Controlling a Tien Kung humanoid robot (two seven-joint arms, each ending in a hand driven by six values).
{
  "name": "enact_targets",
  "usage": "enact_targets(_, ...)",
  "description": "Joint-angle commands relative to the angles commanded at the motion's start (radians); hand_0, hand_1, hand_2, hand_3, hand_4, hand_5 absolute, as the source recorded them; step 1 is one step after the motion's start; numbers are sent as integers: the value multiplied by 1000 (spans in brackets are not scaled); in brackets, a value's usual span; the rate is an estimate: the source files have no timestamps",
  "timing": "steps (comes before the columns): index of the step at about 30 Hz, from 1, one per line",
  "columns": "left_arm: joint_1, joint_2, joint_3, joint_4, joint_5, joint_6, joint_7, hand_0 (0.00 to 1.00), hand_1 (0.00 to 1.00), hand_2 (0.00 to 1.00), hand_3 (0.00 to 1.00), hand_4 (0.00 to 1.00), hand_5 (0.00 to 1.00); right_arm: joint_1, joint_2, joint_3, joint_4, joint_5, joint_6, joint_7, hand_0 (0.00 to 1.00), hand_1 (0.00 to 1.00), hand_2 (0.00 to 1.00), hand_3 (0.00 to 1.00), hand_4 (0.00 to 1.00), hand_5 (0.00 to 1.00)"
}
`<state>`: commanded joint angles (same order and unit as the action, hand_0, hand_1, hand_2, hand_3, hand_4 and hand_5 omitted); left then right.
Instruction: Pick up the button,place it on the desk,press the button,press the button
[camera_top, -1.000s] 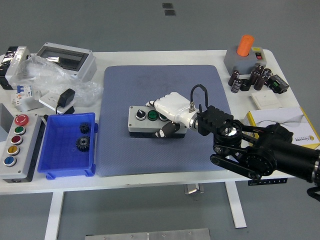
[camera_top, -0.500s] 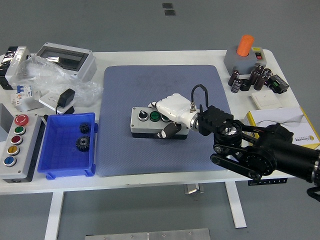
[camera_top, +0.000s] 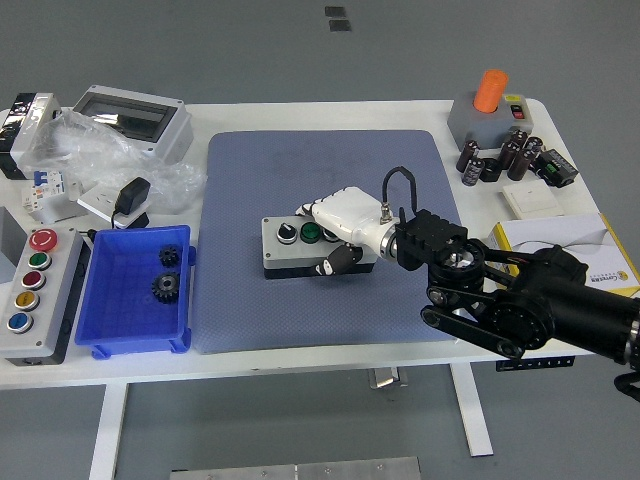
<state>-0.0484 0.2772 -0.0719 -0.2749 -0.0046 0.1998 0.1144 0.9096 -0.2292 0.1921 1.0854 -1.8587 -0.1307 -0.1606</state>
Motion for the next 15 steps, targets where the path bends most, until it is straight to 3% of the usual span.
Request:
enact_targets(2,0,0,0,0,0,-3,-1,630,632,577,569,526,114,0,-1,2,3,2,5,-1,717,700,798,957,900,297)
enact_targets(3,0,0,0,1,0,-7,-2,630,632,577,569,526,114,0,-3,4,8,4,9,-2,728,715,869,998,998,401)
enact_targets(14,2,-2,-1,2,-4,-64,-16,630,632,577,569,526,114,-10,-39,60,101,16,71,-28,733,719,923,998,998,418)
enact_targets(15,2,-2,-2,2,-5,-70,-18,630,632,577,569,526,114,-15,-53,77,121,20,79,-32,746,729,971,998,998,477)
